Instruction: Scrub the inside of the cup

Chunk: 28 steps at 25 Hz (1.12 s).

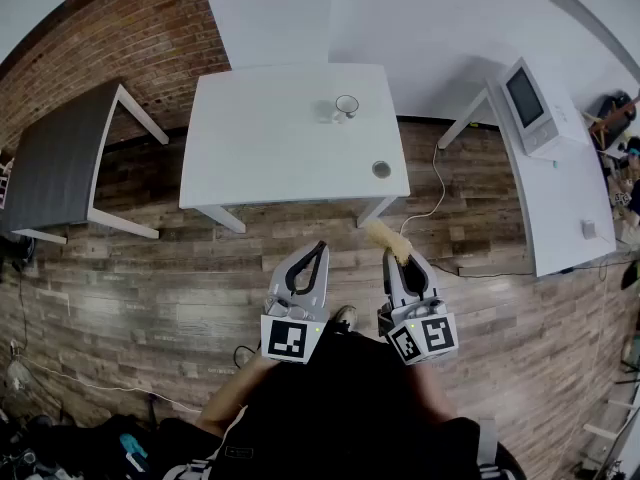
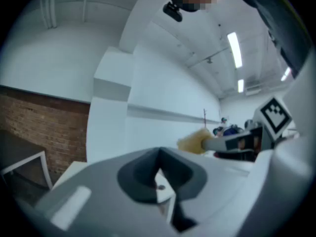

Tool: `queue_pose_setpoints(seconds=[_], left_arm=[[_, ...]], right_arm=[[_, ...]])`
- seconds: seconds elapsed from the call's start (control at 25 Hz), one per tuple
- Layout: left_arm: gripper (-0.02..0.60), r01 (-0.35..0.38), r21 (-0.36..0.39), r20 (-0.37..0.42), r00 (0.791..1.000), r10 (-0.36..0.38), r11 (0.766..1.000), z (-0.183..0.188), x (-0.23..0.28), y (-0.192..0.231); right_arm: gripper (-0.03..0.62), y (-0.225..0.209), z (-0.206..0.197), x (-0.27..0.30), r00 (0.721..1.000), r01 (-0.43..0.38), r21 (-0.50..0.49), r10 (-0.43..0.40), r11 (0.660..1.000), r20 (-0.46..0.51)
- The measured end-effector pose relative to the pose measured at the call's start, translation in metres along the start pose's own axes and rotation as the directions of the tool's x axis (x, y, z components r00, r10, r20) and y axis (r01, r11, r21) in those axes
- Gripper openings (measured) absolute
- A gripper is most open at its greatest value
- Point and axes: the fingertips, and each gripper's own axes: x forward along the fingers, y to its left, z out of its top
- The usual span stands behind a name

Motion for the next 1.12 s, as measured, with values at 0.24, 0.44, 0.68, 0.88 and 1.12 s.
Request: queue_pose_setpoints(seconds=[0.24,0.44,0.68,0.88,1.12], left_arm=[[0.003,0.001,0.011,0.002,1.000,-0.001,1.000,0.000,-0.002,-0.003],[0.003,0.005,0.002,0.005,1.000,-0.005,1.000,-0.001,-0.003,-0.006],[0.003,0.007,0.009,-0.013,1.000,-0.007,1.000,-0.005,-0.001,-0.013],[0.003,-0.016,-0.024,-0.018,1.000,0.016,1.000,-0.008,0.004,-0.021],[0.003,-0.065,-0.044,-0.055,0.997,0.063,0.997,-0.022,0.013,-0.038]], right_arm=[[0.055,0.001,0.000,-0.004,1.000,-0.004,0.003,0.004,1.000,0.001],[0.055,0.002,-0.001,-0.005,1.000,-0.007,0.002,0.007,1.000,0.003],[0.055,-0.004,0.003,-0.012,1.000,-0.003,-0.004,0.003,1.000,0.011],[0.055,-0.016,0.002,-0.017,1.000,-0.017,-0.012,0.017,1.000,-0.003],[0.055,-0.040,-0.001,-0.021,0.998,-0.056,0.010,0.056,0.998,-0.011]])
